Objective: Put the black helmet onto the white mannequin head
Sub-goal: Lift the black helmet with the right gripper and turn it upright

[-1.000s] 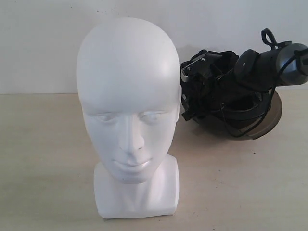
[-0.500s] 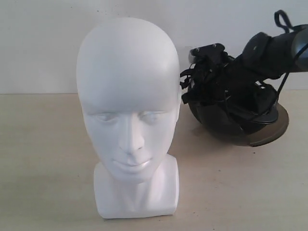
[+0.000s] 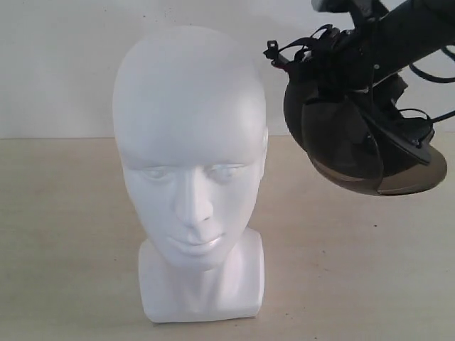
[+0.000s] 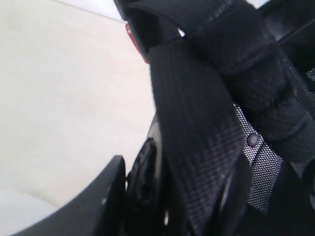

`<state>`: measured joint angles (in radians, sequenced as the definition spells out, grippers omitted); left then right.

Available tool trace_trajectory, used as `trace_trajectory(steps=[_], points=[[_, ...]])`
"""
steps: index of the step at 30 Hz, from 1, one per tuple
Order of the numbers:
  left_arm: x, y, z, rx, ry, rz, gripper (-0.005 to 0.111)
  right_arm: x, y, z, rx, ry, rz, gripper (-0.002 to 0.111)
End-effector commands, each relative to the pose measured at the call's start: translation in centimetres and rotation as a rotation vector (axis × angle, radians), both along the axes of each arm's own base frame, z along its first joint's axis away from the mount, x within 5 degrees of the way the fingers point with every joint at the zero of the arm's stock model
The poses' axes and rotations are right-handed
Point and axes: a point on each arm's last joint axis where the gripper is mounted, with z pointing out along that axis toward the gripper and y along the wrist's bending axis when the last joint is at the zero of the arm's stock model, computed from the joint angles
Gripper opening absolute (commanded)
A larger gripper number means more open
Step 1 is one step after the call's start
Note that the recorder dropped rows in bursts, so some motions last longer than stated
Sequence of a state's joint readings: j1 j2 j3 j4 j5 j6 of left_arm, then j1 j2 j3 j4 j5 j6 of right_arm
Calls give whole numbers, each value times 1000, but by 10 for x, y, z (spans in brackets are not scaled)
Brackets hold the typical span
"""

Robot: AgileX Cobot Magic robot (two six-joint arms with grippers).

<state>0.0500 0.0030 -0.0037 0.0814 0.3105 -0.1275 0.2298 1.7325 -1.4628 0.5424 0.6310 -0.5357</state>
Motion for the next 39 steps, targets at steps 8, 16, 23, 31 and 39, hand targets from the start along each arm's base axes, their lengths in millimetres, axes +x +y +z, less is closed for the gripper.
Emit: trace_trajectory(steps=[8, 16, 23, 31, 39], points=[[0, 0, -1, 6, -2, -1, 4, -53, -50, 36, 124, -2, -131, 0], [0, 0, -1, 6, -2, -1, 4, -99, -66, 35, 301, 15, -154, 0], [0, 0, -1, 6, -2, -1, 4, -121, -69, 48, 463, 58, -126, 0], [0, 0, -1, 6, -2, -1, 4, -135, -72, 66, 617, 46, -43, 0], [0, 0, -1, 6, -2, -1, 4, -143, -78, 53, 822, 65, -19, 0]])
